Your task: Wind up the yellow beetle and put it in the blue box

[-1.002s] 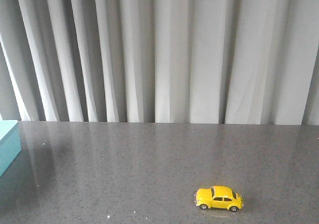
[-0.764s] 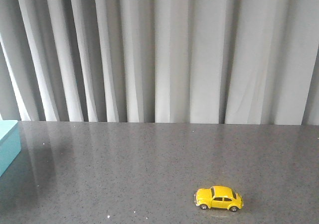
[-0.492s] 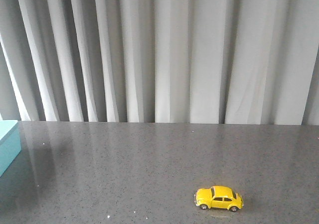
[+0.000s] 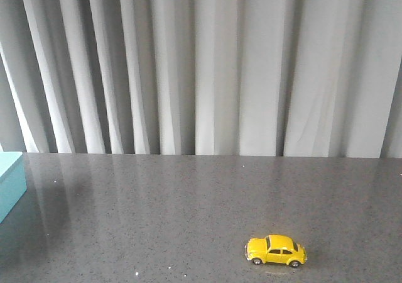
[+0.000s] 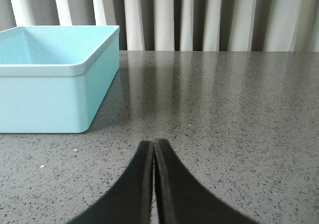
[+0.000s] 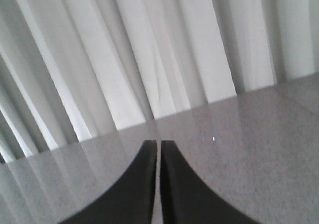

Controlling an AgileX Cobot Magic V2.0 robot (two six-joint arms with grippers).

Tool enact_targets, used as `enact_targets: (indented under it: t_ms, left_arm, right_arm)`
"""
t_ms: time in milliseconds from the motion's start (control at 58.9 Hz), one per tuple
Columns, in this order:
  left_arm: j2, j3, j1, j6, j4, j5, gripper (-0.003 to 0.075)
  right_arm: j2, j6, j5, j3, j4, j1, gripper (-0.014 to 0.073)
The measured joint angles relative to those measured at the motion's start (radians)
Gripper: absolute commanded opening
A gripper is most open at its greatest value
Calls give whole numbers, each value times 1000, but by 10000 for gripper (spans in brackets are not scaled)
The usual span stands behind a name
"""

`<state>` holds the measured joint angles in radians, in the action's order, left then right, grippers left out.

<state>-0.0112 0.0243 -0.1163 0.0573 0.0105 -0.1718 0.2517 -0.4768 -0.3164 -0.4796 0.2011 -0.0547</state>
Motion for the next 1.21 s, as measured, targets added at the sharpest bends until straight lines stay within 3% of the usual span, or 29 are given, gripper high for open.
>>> enact_targets:
  t_ms: [187,289,441,560,628,781,985,1103,1205]
  left_arm:
    - [0,0,0,0,0,0,-6]
    - [0,0,0,0,0,0,-6]
    - [0,0,0,0,0,0,-6]
    - [0,0,0,0,0,0,-6]
    - [0,0,0,0,0,0,-6]
    - [0,0,0,0,0,0,-6]
    - [0,0,0,0,0,0,-6]
    - [0,0,0,0,0,0,-6]
    - [0,0,0,0,0,0,-6]
  right_arm:
    - [112,83,7,-137,18,0,94]
    - [223,254,-98,-258,-68,3,223]
    - [407,593,-249,-438,-373,4,491]
    - [537,837,-345,-537,-652,4,632]
    - [590,955,-352,-558,-795,4,663]
    - [681,1145,-343,-566,-1032,4,646]
    - [825,1096,-408,-680,-1031,4,618]
    - [946,942,-489,-824,-894,29,611]
    - [1057,775,-556,-942,-700,111,609]
